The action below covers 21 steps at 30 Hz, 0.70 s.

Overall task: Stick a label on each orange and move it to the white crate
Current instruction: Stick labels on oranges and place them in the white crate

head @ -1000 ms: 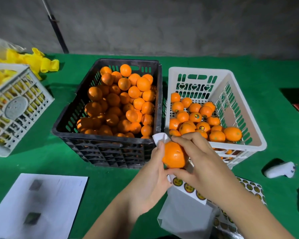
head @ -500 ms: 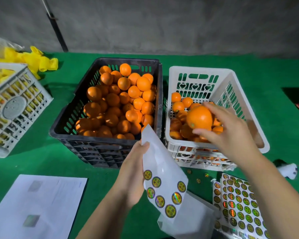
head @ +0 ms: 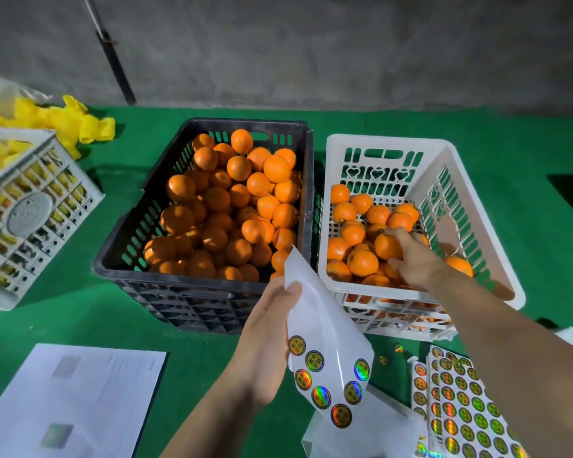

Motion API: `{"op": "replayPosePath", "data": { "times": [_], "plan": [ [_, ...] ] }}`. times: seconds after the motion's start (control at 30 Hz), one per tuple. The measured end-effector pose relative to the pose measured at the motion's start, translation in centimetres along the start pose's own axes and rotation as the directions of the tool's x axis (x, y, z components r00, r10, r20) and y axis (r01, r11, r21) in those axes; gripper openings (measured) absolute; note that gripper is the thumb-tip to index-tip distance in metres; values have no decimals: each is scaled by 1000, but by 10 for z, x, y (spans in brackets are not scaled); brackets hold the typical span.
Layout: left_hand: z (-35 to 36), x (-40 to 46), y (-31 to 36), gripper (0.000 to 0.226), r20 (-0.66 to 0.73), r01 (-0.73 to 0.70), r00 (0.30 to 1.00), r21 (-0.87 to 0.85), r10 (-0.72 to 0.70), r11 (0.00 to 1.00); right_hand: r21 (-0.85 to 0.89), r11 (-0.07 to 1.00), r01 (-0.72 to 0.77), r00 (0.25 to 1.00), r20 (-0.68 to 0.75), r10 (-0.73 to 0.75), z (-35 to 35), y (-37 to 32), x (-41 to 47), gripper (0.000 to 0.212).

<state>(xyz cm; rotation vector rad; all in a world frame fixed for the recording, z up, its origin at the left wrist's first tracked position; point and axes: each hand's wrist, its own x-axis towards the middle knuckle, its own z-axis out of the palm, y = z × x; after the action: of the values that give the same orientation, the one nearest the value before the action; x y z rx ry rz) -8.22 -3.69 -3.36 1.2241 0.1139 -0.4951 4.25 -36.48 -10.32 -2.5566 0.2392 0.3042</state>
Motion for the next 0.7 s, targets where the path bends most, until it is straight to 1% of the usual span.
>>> {"op": "replayPosePath", "data": {
  "times": [0.1,0.13,0.17,0.23,0.27,0.3,0.33,0.37,0.4,0.43,0.47,0.5,0.53,0.57,0.6,0.63,0.67,0.7],
  "plan": [
    [2,0,2,21,1,-26,1000,7,26,1000,42,995,90,993,-81,-86,-4,2,-3,60],
    [2,0,2,26,15,-50,999,-8,51,999,48,991,123,989,-88,-119,-5,1,-5,61],
    [3,-1,3,32,27,-78,997,-20,78,997,45,988,146,987,-78,-142,-5,-1,-8,63],
    [3,-1,2,36,55,-148,987,-26,149,989,22,992,122,992,-46,-120,-8,-10,-16,76],
    [2,0,1,34,71,-187,980,-7,187,982,15,993,113,990,-90,-112,-10,-19,-24,80],
    [1,0,1,30,78,-226,971,22,224,974,44,990,136,978,-167,-127,-13,-31,-33,78],
    [1,1,4,25,77,-270,961,59,265,961,149,974,168,965,-226,-132,-15,-46,-43,72],
    [0,3,7,24,75,-312,949,109,305,944,351,919,178,972,-210,-108,-17,-65,-57,66],
    [-2,6,11,25,77,-352,936,154,344,923,584,796,156,987,-109,-114,-18,-83,-68,74],
    [-3,10,17,25,76,-387,922,179,380,904,765,639,83,985,35,-169,-14,-94,-74,91],
    [-4,16,22,24,63,-418,908,184,414,889,856,516,-6,955,158,-251,-8,-101,-79,102],
    [-5,23,28,24,54,-443,896,190,441,876,891,451,-52,924,214,-317,-2,-104,-85,100],
    [-7,32,34,23,60,-461,887,202,459,864,898,438,-54,907,227,-354,5,-107,-89,87],
    [-8,42,41,22,77,-468,883,224,463,855,892,452,-17,917,195,-349,14,-108,-91,69],
    [-10,53,47,22,115,-470,883,255,455,845,892,452,29,942,127,-312,22,-108,-91,52],
    [-14,66,53,24,159,-466,885,304,439,831,908,416,51,969,55,-240,28,-108,-90,39],
    [-19,81,58,27,181,-457,889,376,420,806,935,347,67,986,-9,-166,31,-108,-89,32],
    [-26,96,63,30,173,-432,900,477,400,766,962,257,87,992,-60,-112,33,-109,-88,30]
  ]
}}
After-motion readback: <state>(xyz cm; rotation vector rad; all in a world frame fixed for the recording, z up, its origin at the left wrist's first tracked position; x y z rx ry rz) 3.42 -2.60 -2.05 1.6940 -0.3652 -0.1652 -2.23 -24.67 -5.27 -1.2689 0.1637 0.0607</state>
